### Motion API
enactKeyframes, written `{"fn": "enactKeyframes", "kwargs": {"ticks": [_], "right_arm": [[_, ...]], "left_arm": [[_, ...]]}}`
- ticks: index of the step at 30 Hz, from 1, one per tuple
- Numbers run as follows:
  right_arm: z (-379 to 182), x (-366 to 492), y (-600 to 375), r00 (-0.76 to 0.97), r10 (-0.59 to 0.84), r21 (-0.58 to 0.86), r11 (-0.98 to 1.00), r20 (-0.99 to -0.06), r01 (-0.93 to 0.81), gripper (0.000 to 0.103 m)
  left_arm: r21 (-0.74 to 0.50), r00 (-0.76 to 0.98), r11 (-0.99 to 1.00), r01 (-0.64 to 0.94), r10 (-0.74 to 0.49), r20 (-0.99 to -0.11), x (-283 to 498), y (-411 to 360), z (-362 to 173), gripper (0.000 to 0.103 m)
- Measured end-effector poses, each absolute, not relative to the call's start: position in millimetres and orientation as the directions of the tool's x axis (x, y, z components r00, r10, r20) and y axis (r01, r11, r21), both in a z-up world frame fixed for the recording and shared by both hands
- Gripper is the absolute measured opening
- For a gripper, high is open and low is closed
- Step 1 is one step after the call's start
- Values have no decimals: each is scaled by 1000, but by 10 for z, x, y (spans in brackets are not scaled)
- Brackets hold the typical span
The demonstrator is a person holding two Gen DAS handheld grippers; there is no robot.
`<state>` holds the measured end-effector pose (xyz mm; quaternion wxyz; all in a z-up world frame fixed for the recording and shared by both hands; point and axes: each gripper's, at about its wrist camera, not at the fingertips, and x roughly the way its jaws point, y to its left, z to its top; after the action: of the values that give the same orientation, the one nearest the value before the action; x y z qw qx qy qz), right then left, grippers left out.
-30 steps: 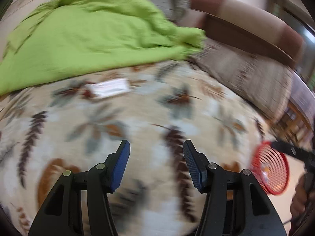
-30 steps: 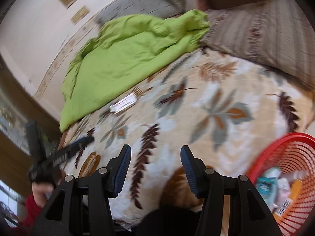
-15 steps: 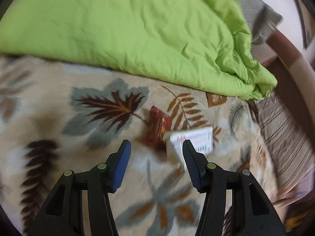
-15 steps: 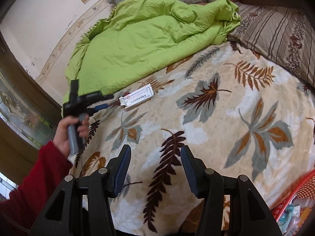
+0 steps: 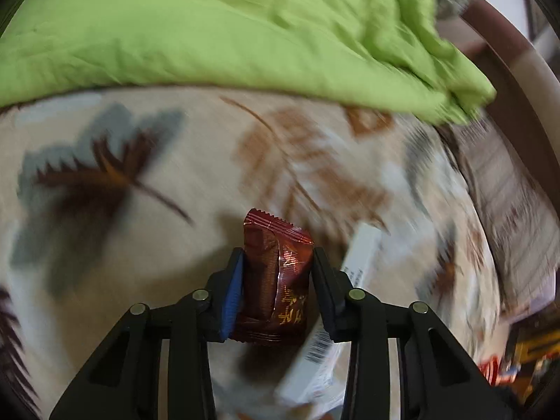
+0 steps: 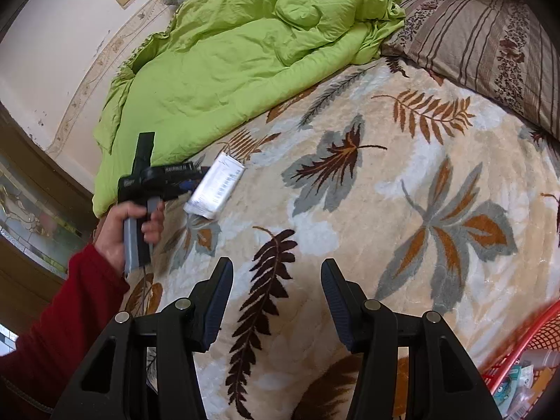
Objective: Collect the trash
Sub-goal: 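Grasp the red snack wrapper with the left tool while the right tool grasps the white medicine box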
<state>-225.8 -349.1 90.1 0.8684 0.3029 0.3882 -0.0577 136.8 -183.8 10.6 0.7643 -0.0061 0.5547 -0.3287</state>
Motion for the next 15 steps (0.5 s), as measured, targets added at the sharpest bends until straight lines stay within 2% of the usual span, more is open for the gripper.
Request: {"fn": "enactKeyframes", "kwargs": {"ticks": [2,5,7,12,15], "right_arm": [[905,-2226,-3470,696,151,494,807,-702,323,56],[924,-2142,-3419,701,176,508,809,-691,297,56],[929,-2017,-3352,696,191,501,822,-692,273,61],[899,-1559,-3202,684,238,519,821,-689,237,64],[853,-1152,-3098,679,276,538,817,-680,206,67]], "left_arm": [[-351,168,772,530,-501,-849,1017,-1835,139,31],[-332,168,754,568,-500,-849,518,-1687,161,31],[-299,193,757,580,-485,-853,231,-1546,174,31],[-272,300,821,501,-460,-836,-142,-1042,259,31],[-301,356,860,412,-456,-816,-249,-682,299,30]]}}
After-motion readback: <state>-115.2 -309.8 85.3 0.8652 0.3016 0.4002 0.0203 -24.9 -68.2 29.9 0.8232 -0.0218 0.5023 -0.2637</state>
